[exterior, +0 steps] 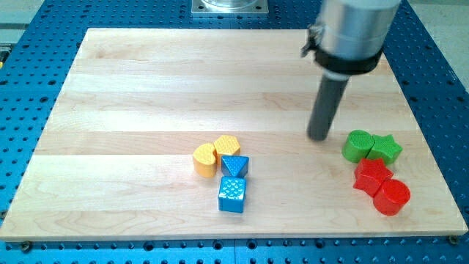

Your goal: Push the green circle into the red star

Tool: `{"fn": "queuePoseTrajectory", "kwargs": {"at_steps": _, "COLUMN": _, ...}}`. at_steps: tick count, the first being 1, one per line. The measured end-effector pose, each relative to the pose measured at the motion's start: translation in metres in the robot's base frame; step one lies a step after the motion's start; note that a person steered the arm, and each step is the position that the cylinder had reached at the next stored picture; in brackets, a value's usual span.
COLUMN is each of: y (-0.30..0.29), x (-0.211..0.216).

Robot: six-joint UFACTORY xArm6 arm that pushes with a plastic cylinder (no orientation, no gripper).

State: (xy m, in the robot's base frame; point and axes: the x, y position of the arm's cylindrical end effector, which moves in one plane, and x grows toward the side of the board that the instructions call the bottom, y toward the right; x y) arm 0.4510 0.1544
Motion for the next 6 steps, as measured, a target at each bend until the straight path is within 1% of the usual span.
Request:
{"fn": "queuePoseTrajectory", "kwargs": {"at_steps": 1, "y": 0.029, "x": -0.016}}
{"fn": "queuePoseTrajectory", "kwargs": {"at_steps": 2, "y": 0.029, "x": 0.031}}
{"fn": "queuePoseTrajectory", "kwargs": {"at_steps": 3, "y": 0.029, "x": 0.059}}
{"fn": "queuePoseTrajectory", "kwargs": {"at_steps": 4, "y": 0.021, "x": 0.031}}
{"fn": "queuePoseTrajectory", "kwargs": {"at_steps": 5, "y": 0.058, "x": 0.023}}
{"fn": "queuePoseTrajectory", "kwargs": {"at_steps": 6, "y": 0.044, "x": 0.052}}
